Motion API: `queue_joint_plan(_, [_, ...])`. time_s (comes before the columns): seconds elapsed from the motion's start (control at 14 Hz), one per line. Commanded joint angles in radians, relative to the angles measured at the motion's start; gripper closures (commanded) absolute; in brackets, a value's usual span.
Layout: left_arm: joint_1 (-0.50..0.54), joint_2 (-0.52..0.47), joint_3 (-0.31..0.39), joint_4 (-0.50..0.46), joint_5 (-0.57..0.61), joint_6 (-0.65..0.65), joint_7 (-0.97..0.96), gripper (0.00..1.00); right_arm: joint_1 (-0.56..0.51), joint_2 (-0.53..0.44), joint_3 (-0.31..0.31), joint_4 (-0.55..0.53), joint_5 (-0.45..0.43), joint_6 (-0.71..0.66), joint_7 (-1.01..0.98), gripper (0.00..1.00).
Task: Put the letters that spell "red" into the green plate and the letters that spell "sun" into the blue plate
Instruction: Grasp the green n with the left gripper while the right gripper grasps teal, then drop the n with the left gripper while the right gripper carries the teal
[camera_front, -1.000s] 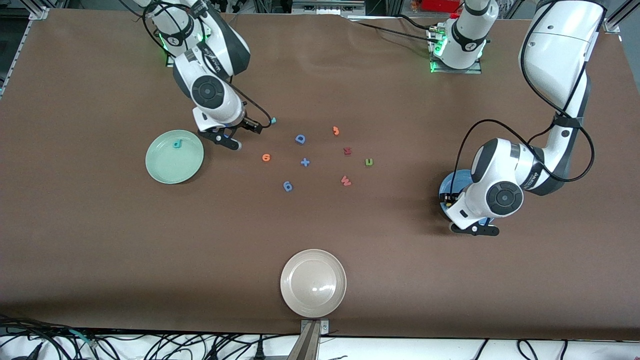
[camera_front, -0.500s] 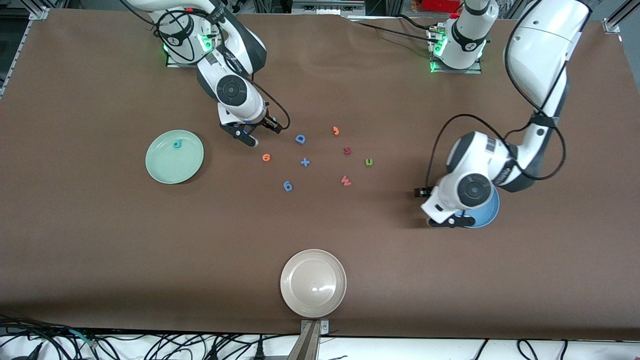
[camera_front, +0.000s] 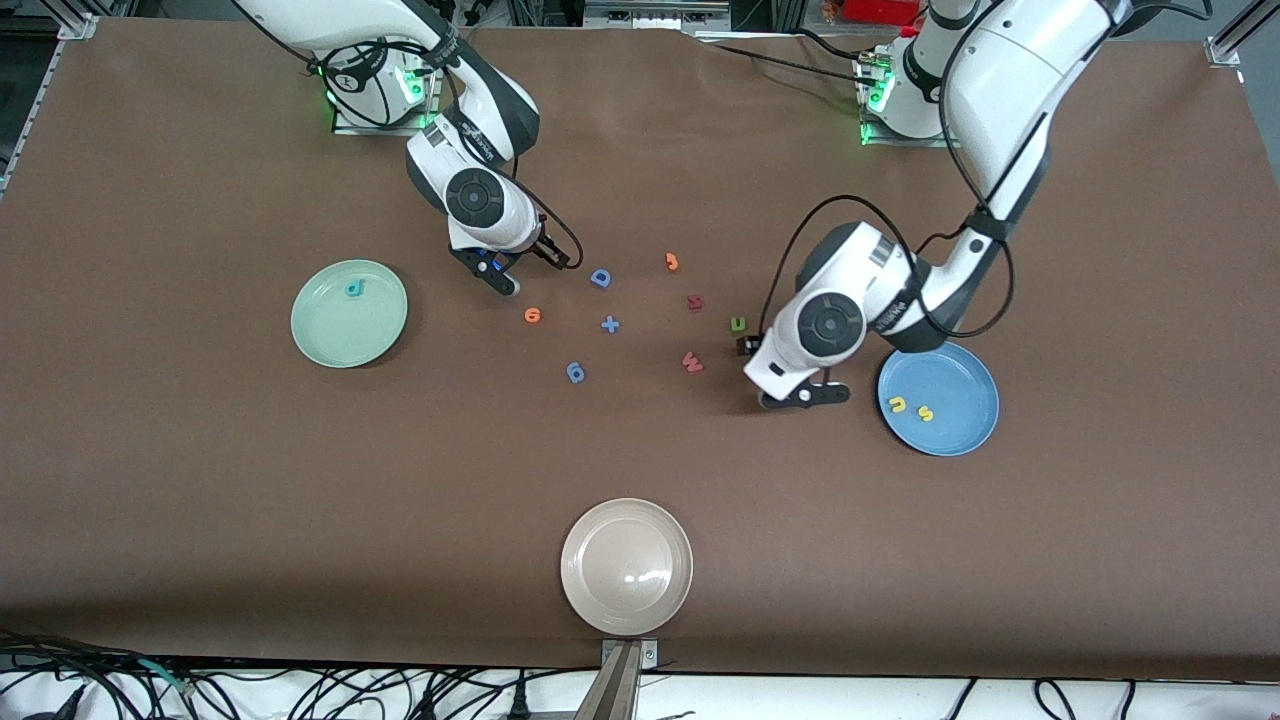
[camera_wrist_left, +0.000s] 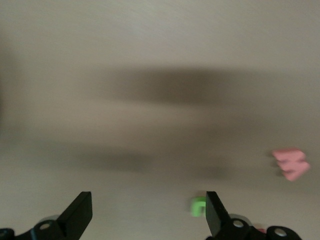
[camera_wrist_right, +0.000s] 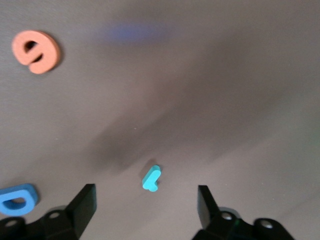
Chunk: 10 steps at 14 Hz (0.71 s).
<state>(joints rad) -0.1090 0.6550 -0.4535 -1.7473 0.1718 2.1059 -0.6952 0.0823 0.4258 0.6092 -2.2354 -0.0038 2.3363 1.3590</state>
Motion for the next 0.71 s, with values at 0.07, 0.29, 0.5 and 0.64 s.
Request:
queue_joint_plan(0.07, [0.005,-0.005,-0.021,-0.193,-0.023,0.282,-0.046,0.0,0.005,0.027,0.004,-0.009,-0.001,0.029,0.026,0.12])
queue_joint_plan(0.29, [-0.041,-0.001,-0.019,-0.219,-0.02,0.293,-0.079,0.0,0.005,0.042,0.006,-0.01,-0.002,0.049,0.047,0.19])
queue_joint_plan(0.5, [-0.047,0.0,-0.019,-0.221,-0.009,0.293,-0.087,0.01,0.005,0.054,0.009,-0.012,-0.002,0.069,0.052,0.41])
queue_joint_plan(0.64, [-0.046,0.002,-0.017,-0.222,-0.008,0.293,-0.087,0.05,0.005,0.054,0.009,-0.012,-0.004,0.07,0.051,0.43])
